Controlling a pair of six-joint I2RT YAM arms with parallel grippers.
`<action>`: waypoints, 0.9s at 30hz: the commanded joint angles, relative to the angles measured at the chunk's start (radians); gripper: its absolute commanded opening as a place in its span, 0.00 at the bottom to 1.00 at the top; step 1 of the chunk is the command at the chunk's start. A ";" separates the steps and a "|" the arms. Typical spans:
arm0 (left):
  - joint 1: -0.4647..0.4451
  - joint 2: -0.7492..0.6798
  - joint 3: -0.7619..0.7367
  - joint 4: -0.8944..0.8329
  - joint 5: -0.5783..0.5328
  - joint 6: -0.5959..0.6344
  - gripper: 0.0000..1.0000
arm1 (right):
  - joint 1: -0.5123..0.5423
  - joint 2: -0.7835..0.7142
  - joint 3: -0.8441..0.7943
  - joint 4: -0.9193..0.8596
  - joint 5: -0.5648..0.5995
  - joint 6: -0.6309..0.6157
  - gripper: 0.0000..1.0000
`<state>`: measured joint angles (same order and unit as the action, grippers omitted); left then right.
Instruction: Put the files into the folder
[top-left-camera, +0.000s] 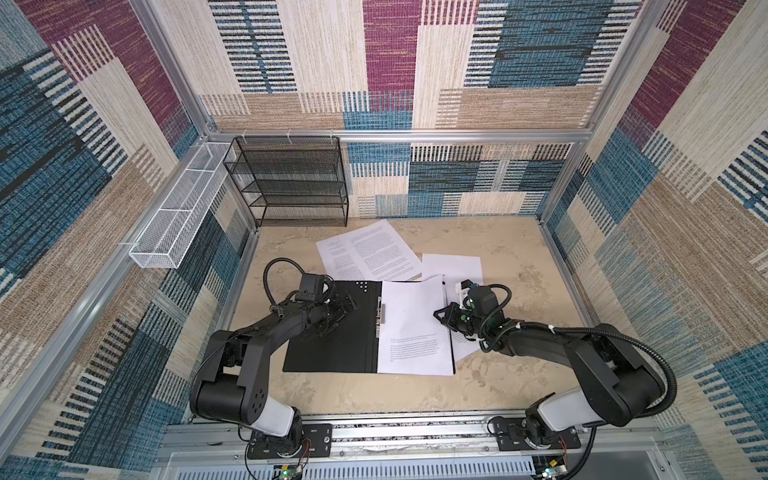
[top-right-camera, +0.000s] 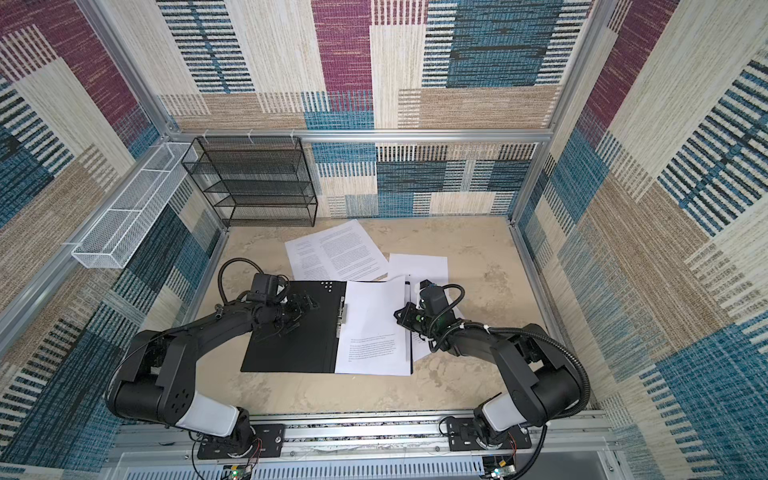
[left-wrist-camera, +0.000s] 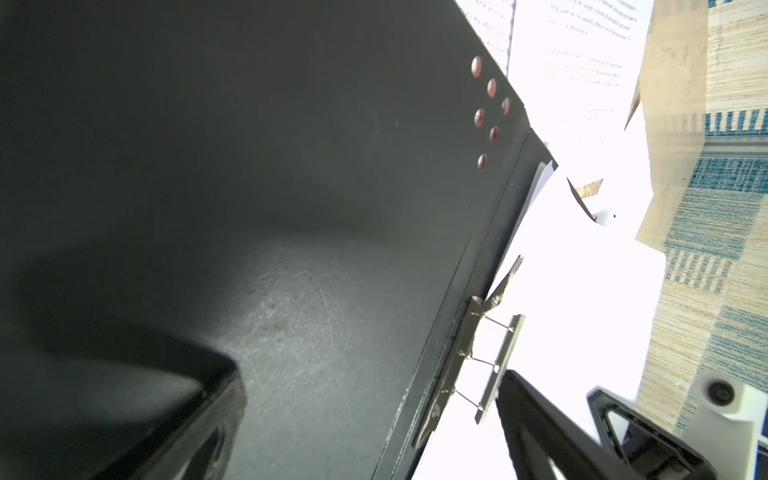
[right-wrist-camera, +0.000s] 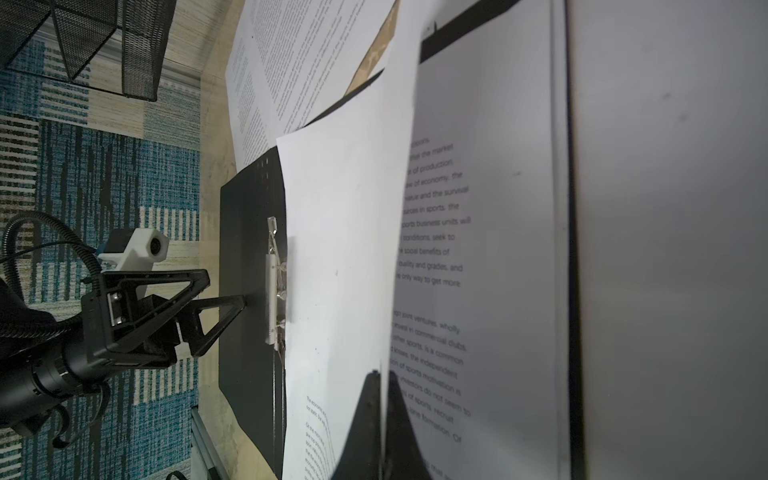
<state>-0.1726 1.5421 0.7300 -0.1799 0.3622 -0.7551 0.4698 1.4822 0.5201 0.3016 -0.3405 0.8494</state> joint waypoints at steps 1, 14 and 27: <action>-0.001 0.035 -0.037 -0.236 -0.126 -0.004 0.99 | 0.006 0.007 0.011 0.047 0.007 0.016 0.00; 0.001 0.035 -0.035 -0.237 -0.131 -0.009 0.99 | 0.014 -0.026 -0.004 0.016 0.030 0.017 0.34; 0.055 0.011 -0.068 -0.239 -0.139 -0.039 0.99 | -0.025 -0.177 0.068 -0.297 0.245 -0.118 0.99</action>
<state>-0.1402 1.5291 0.7040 -0.1471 0.3908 -0.7746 0.4664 1.3197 0.5694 0.0956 -0.1776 0.7956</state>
